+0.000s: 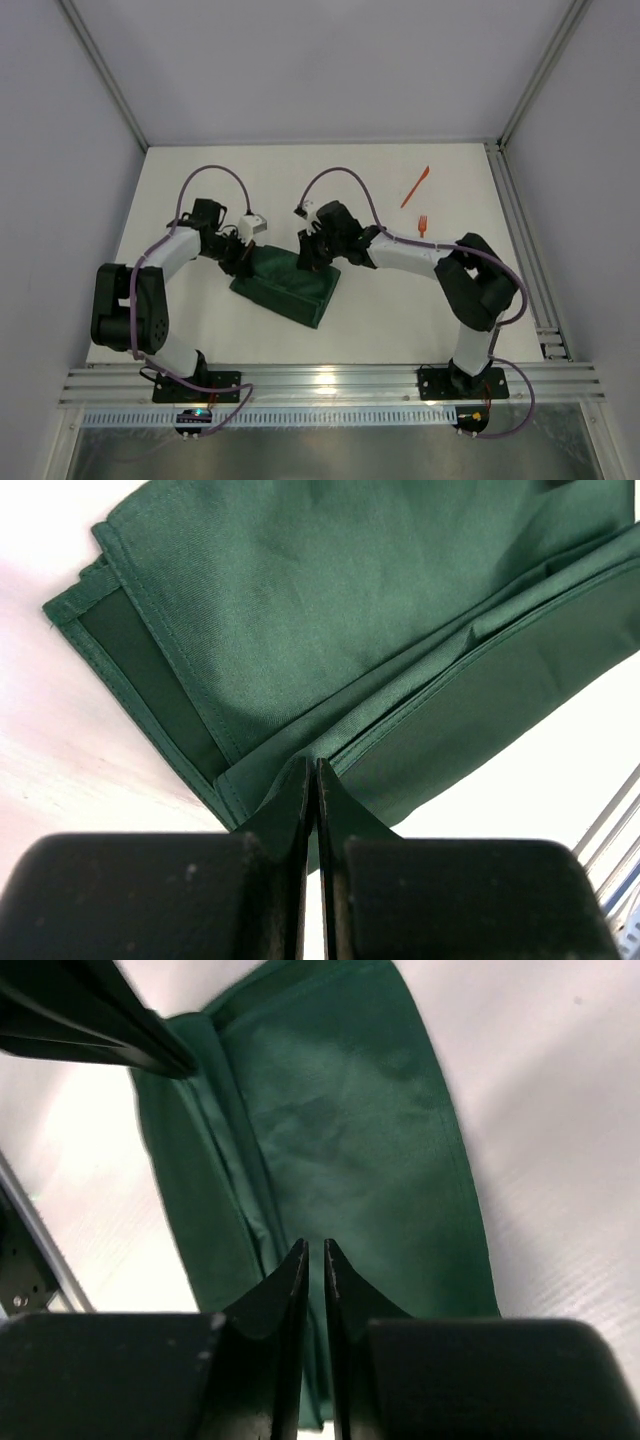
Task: Fold the napkin into a case and place the utensils inside
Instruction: Smooth out the 2/3-rectangle-folded napkin at the center of the board.
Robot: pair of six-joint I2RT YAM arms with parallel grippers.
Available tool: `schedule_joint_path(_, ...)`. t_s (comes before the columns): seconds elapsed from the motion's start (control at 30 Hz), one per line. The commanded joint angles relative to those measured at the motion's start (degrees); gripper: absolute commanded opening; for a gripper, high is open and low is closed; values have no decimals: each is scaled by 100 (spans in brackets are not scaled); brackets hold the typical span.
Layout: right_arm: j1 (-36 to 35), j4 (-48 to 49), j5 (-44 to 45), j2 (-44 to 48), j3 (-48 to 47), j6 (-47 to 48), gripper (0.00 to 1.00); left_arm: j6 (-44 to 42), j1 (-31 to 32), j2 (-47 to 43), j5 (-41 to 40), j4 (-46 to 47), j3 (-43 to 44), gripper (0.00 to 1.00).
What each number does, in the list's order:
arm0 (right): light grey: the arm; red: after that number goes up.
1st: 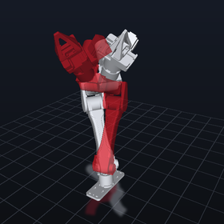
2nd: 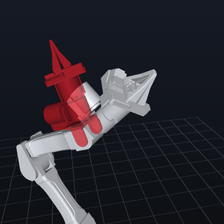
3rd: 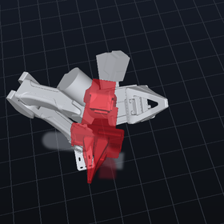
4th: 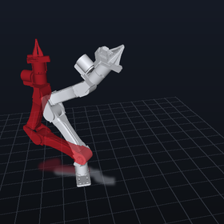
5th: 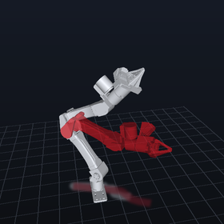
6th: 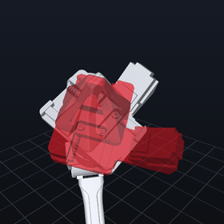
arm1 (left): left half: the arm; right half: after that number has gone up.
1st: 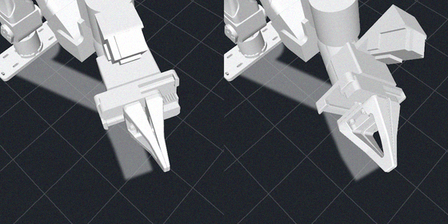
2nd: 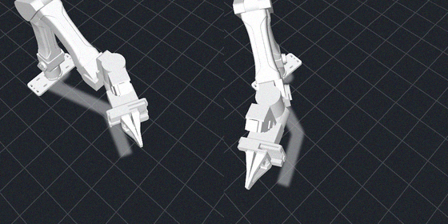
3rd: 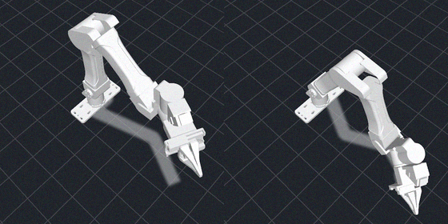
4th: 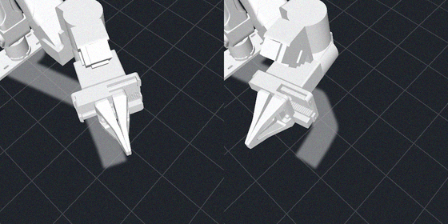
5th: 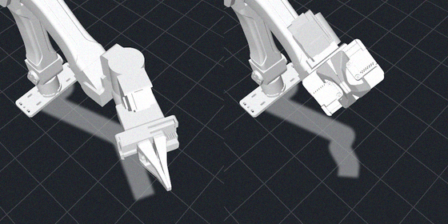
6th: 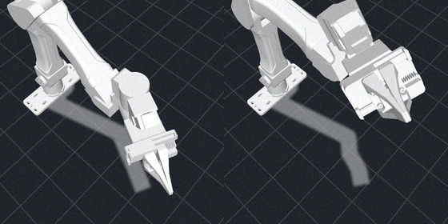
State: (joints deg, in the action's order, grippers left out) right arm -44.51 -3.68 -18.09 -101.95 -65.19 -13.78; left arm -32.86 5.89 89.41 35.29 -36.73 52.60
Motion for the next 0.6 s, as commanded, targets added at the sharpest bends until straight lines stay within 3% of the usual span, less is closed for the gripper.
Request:
schedule_joint_path(0.0, 83, 297, -239, -605, -169, -633, 12, 157, -35, -169, 207, 254, 242, 0)
schedule_joint_path(0.2, 74, 667, -275, -1257, -21, -933, 7, 219, -27, -90, 242, 324, 312, 0)
schedule_joint_path(0.57, 92, 702, -283, -1160, 85, -784, 5, 289, -27, 639, -259, 377, 725, 0)
